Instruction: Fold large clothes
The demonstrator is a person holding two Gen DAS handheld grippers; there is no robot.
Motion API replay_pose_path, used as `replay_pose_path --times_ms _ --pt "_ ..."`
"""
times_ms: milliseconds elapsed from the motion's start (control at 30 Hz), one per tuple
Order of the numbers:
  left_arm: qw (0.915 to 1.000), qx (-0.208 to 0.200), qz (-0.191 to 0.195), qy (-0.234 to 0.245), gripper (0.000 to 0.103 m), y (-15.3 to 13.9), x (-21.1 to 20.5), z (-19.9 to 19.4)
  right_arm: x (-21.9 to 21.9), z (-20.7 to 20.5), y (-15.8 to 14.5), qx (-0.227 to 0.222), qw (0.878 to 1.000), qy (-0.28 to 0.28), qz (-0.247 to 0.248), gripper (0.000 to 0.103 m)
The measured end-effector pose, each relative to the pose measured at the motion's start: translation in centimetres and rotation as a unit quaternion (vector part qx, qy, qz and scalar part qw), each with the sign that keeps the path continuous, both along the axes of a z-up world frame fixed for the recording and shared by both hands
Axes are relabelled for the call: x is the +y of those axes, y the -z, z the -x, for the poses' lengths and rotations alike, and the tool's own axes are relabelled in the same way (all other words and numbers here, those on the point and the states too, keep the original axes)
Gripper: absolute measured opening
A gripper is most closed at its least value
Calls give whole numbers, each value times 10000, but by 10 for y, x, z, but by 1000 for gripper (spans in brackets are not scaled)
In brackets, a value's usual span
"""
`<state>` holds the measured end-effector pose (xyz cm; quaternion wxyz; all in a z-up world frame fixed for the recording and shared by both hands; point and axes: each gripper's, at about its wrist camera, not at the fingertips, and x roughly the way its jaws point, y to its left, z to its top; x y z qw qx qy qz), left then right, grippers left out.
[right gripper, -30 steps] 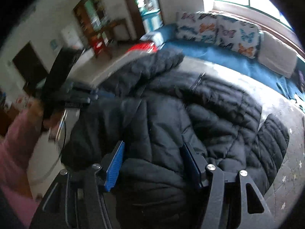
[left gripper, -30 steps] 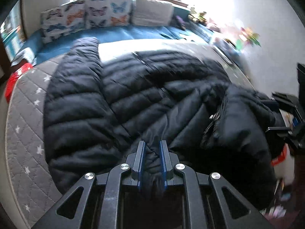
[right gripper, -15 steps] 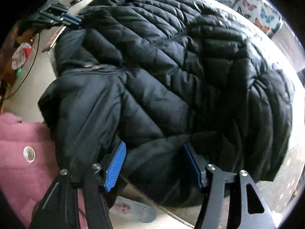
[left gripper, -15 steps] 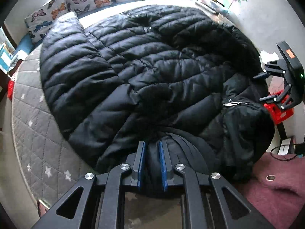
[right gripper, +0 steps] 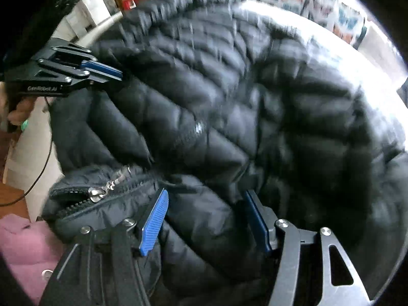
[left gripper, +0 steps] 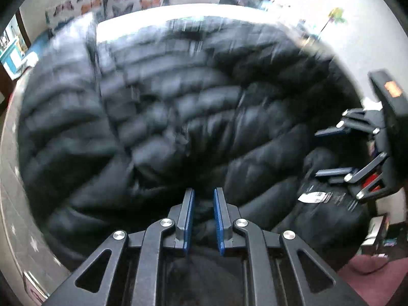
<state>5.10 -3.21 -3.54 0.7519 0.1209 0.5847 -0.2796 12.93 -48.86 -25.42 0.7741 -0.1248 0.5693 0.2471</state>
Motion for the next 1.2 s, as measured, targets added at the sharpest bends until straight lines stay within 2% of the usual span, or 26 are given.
replay_pose_path --times_ms 33,100,233,300,433,500,567,667,767,833,900,1000,1033,1067,1100,1133,1167,1200 --pt "9999 151 -60 -20 17 11 3 2 0 3 3 -18 10000 -52 22 67" --pt "9994 304 158 -101 17 18 14 2 -4 5 -6 6 9999 -96 -48 67" --pt "9972 518 390 -360 18 8 31 -5 -34 3 -61 -351 9977 128 -563 67" --pt "9975 471 375 -368 17 5 34 -6 -62 -4 -95 -741 9938 390 -734 67" --pt "9968 489 404 -495 17 6 38 -6 -129 -40 -124 -1145 9835 1263 -603 67" --pt "9969 452 372 -521 18 5 37 -5 -170 -62 -120 -1151 9753 1806 -541 67" --pt "9976 391 291 -494 18 6 36 -4 -214 -85 -106 -1081 9617 2463 -534 67" --pt "9981 342 148 -498 18 6 30 -3 -271 -112 -68 -870 9387 3269 -664 67" --pt "9982 277 49 -520 18 0 26 -4 -302 -127 -33 -529 9219 3714 -972 67" --pt "9983 192 18 -543 18 -8 22 -5 -310 -133 -17 -374 9163 3829 -1108 67" --pt "9984 108 78 -554 18 -20 20 -7 -311 -140 -5 -364 9161 3819 -1161 67" --pt "9975 -100 206 -669 19 -42 23 -17 -304 -141 -12 -571 9183 3709 -1262 67" --pt "9969 -146 235 -737 23 -49 26 -22 -303 -145 -11 -592 9184 3693 -1291 65" --pt "9956 -221 253 -876 38 -57 31 -32 -301 -146 -12 -599 9189 3662 -1342 55" --pt "9943 -297 260 -995 60 -63 35 -38 -300 -148 -12 -610 9191 3663 -1320 49" --pt "9920 -426 275 -1155 68 -71 42 -46 -298 -149 -12 -643 9194 3672 -1254 44" --pt "9879 -645 296 -1377 78 -81 52 -57 -298 -150 -12 -667 9203 3660 -1210 31" --pt "9854 -747 303 -1502 79 -87 59 -65 -299 -151 -12 -694 9210 3668 -1112 22"
